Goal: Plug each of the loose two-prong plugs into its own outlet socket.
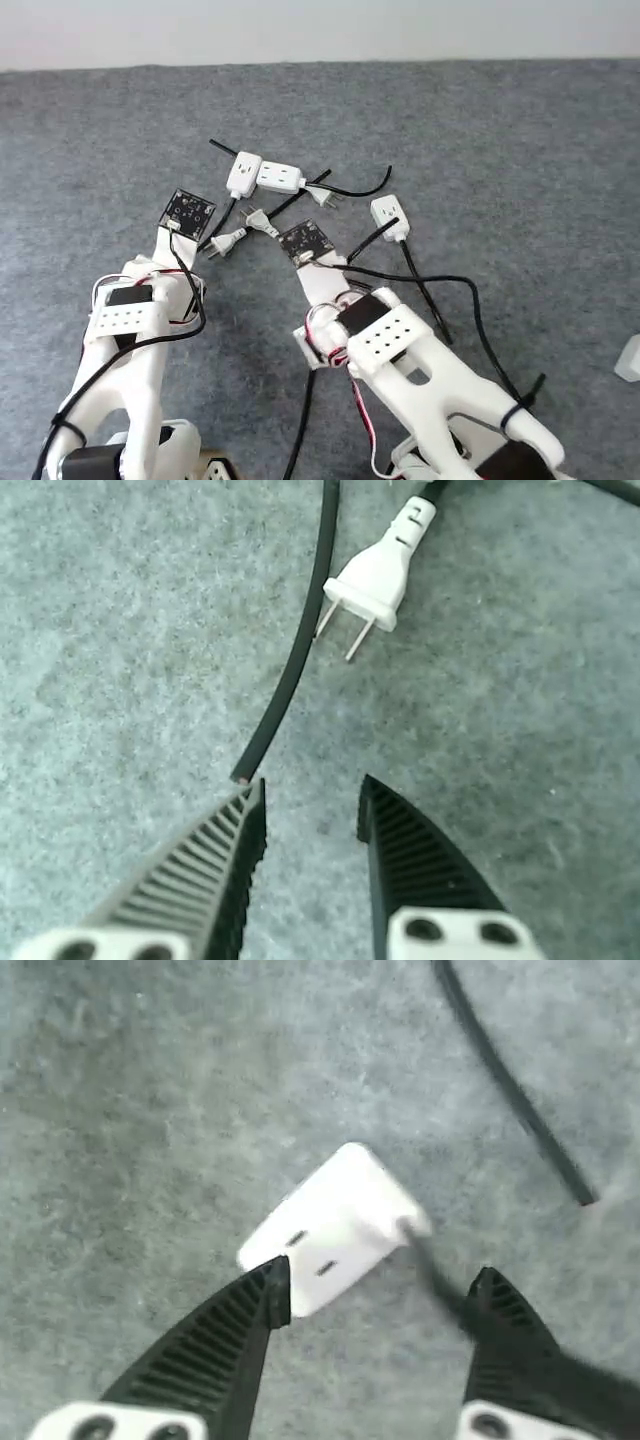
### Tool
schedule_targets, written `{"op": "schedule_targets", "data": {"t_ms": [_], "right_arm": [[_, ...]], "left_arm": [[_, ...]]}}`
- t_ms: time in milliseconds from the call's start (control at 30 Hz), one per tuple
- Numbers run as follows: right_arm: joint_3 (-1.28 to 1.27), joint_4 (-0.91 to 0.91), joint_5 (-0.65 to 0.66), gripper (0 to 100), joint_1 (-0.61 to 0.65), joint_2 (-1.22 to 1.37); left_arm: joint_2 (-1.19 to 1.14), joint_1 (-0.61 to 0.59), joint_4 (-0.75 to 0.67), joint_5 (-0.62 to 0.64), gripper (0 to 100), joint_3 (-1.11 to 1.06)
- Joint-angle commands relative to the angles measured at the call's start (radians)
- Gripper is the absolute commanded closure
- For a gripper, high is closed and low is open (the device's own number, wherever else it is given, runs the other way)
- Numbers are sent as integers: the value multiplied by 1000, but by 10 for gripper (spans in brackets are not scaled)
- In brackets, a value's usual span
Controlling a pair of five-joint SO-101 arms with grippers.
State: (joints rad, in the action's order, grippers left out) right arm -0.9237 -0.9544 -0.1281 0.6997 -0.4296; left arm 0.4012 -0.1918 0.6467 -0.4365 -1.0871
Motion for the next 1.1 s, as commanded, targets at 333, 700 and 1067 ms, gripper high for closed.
{"op": "schedule_targets", "data": {"t_ms": [333,700,1067], "right_arm": [[235,-13,-152,723,70,335],[387,-85,-149,749,54,479],[391,-107,-84,988,-186,456]], "left_arm": [[29,3,-28,0,855,8],[29,3,-28,0,855,7],[29,3,-28,0,855,7]]}}
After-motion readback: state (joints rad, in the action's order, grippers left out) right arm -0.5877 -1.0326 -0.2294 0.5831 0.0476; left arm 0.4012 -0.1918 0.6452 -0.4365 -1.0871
